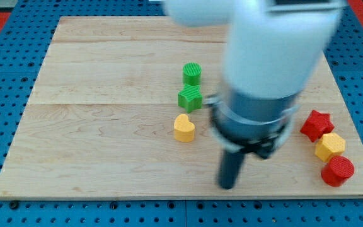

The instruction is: Slide the yellow heart to the bottom right of the green star

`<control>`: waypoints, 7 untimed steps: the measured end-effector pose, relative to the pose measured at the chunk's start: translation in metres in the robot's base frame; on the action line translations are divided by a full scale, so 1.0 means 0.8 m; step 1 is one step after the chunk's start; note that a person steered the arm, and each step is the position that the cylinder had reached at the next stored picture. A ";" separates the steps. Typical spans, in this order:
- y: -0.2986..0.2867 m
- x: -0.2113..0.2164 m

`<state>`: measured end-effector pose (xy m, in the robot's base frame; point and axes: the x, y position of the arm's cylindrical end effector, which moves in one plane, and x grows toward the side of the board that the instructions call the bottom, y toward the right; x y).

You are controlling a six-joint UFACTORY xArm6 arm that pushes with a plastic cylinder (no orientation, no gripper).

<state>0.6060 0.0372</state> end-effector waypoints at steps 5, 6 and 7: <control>-0.067 -0.129; -0.061 -0.131; -0.114 -0.088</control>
